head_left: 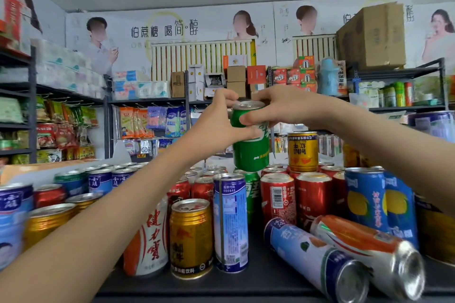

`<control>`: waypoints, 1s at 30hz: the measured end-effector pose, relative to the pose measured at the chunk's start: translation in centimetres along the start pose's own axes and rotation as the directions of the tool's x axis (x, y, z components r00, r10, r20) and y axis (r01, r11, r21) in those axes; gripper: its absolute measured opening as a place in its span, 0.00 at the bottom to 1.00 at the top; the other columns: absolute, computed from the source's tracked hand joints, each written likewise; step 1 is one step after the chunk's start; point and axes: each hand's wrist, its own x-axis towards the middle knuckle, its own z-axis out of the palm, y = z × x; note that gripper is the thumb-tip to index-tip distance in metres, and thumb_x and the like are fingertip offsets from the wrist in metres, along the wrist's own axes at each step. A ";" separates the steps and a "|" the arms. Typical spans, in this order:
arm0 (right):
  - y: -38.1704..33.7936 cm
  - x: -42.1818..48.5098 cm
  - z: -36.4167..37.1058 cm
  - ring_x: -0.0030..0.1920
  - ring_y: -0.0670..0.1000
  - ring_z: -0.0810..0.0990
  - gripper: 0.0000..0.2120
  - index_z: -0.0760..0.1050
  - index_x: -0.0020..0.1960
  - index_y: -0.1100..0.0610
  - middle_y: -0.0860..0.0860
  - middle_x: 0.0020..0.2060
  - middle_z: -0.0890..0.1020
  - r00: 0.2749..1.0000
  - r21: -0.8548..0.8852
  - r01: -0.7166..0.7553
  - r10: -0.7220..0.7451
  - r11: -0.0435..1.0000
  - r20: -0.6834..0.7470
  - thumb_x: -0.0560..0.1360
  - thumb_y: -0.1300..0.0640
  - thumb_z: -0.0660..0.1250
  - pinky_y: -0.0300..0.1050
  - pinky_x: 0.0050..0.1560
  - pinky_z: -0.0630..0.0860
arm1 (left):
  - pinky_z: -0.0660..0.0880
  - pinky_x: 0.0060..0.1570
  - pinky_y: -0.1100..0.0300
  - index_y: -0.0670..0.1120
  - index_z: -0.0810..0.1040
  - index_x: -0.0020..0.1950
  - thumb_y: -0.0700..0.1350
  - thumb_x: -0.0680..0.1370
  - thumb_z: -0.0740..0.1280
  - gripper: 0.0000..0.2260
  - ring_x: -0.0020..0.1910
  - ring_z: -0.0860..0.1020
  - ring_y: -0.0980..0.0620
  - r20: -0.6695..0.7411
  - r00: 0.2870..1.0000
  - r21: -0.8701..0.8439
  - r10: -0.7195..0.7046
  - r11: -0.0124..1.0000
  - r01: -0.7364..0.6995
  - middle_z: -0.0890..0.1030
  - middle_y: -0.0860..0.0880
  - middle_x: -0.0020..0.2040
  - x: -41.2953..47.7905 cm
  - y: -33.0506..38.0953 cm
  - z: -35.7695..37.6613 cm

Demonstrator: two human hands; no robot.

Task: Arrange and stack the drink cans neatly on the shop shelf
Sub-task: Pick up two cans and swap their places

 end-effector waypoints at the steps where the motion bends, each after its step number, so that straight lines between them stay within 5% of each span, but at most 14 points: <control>1: 0.3 0.1 0.3 0.37 0.47 0.75 0.19 0.76 0.45 0.65 0.54 0.38 0.76 1.000 0.012 -0.016 0.017 1.000 -0.009 0.70 0.48 0.71 0.42 0.39 0.71 | 0.72 0.60 0.54 0.51 0.59 0.65 0.53 0.68 0.75 0.33 0.61 0.69 0.54 0.052 0.999 0.011 -0.008 1.000 0.008 0.68 0.54 0.63 0.0 -0.2 -0.2; 6: 2.0 0.5 2.0 0.37 0.46 0.79 0.21 0.81 0.46 0.66 0.55 0.39 0.83 0.995 0.067 -0.099 0.101 0.993 -0.018 0.70 0.46 0.71 0.44 0.41 0.77 | 0.66 0.57 0.59 0.57 0.46 0.74 0.62 0.71 0.67 0.40 0.60 0.70 0.54 0.413 0.885 0.326 -0.213 0.942 0.075 0.67 0.48 0.70 -1.1 -0.8 -1.4; 10: 2.7 1.2 2.8 0.43 0.51 0.82 0.24 0.81 0.48 0.66 0.57 0.45 0.85 0.990 0.111 -0.144 0.144 0.983 0.002 0.69 0.44 0.72 0.48 0.50 0.80 | 0.65 0.62 0.57 0.57 0.35 0.75 0.66 0.71 0.64 0.46 0.66 0.69 0.50 0.465 0.800 0.492 -0.379 0.862 0.122 0.65 0.48 0.73 -2.1 -1.7 -1.7; 15: 2.9 1.6 3.8 0.47 0.53 0.83 0.27 0.81 0.49 0.65 0.56 0.47 0.85 0.979 0.122 -0.196 0.188 0.973 0.076 0.66 0.41 0.72 0.50 0.54 0.80 | 0.64 0.65 0.56 0.59 0.38 0.76 0.69 0.70 0.62 0.44 0.69 0.67 0.50 0.457 0.795 0.511 -0.398 0.849 0.131 0.64 0.52 0.74 -2.5 -2.4 -2.1; 18: 3.3 1.6 4.8 0.41 0.55 0.77 0.32 0.76 0.45 0.64 0.54 0.42 0.80 0.969 0.077 -0.230 0.221 0.970 0.108 0.60 0.36 0.73 0.46 0.45 0.76 | 0.63 0.68 0.50 0.63 0.38 0.74 0.71 0.67 0.61 0.44 0.70 0.66 0.48 0.475 0.799 0.489 -0.370 0.865 0.110 0.63 0.50 0.74 -2.8 -2.6 -2.0; 21: 4.1 1.4 5.8 0.39 0.51 0.74 0.26 0.76 0.45 0.63 0.52 0.38 0.76 0.956 -0.011 -0.243 0.241 0.970 0.167 0.67 0.38 0.71 0.43 0.42 0.69 | 0.64 0.65 0.54 0.65 0.43 0.74 0.70 0.69 0.60 0.39 0.70 0.66 0.49 0.496 0.795 0.470 -0.350 0.878 0.094 0.63 0.50 0.75 -3.0 -2.6 -1.8; 27: 4.8 1.0 7.3 0.50 0.47 0.78 0.16 0.81 0.53 0.61 0.49 0.49 0.83 0.906 0.013 -0.270 0.250 0.963 0.343 0.73 0.50 0.70 0.39 0.55 0.70 | 0.63 0.64 0.56 0.55 0.64 0.73 0.68 0.75 0.56 0.30 0.67 0.68 0.53 0.545 0.757 0.492 -0.359 0.869 0.058 0.67 0.54 0.71 -3.0 -2.3 -1.3; 30: 4.9 0.8 7.4 0.49 0.44 0.77 0.17 0.78 0.59 0.61 0.48 0.50 0.81 0.878 -0.001 -0.299 0.276 0.954 0.390 0.73 0.54 0.70 0.32 0.44 0.68 | 0.65 0.68 0.50 0.56 0.70 0.68 0.73 0.67 0.54 0.34 0.63 0.72 0.54 0.584 0.728 0.474 -0.360 0.879 0.055 0.73 0.55 0.67 -3.1 -2.5 -1.1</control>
